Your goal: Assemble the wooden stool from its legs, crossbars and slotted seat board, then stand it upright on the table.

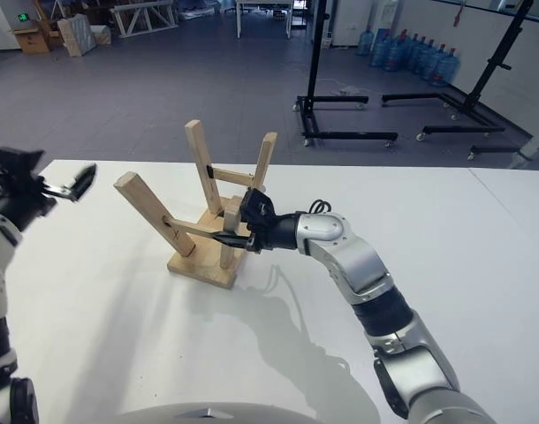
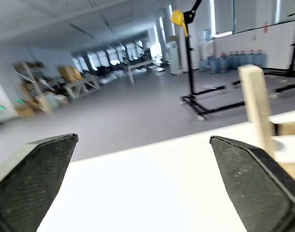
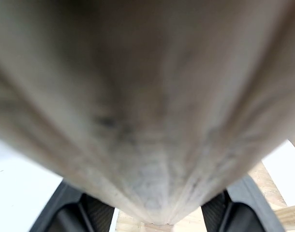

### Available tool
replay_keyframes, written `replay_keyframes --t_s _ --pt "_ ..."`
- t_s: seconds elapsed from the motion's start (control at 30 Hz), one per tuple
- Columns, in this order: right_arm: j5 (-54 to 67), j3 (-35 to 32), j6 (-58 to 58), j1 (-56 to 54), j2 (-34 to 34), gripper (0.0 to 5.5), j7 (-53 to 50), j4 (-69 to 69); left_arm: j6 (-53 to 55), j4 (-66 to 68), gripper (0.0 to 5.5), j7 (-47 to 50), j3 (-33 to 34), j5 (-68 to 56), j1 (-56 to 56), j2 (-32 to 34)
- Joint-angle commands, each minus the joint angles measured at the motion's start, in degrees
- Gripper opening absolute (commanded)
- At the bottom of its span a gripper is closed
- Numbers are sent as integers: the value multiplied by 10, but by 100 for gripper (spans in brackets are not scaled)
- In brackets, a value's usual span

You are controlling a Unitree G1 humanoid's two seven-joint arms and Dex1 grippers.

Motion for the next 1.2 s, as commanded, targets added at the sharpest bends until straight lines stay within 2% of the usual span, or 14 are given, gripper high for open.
replay_keyframes --t_s 0.03,0.3,0.8,1.2 --pt "-5 33 49 58 -35 205 36 28 1 -38 500 4 -50 -19 32 -41" --pt "-1 34 26 73 -30 205 32 39 12 -75 500 -19 -65 -63 69 -43" --pt "1 57 38 30 18 205 14 26 -3 -87 500 -5 -123 -46 90 -53" --pt "-6 62 49 25 34 205 8 29 -12 -71 500 2 -116 -40 99 -60"
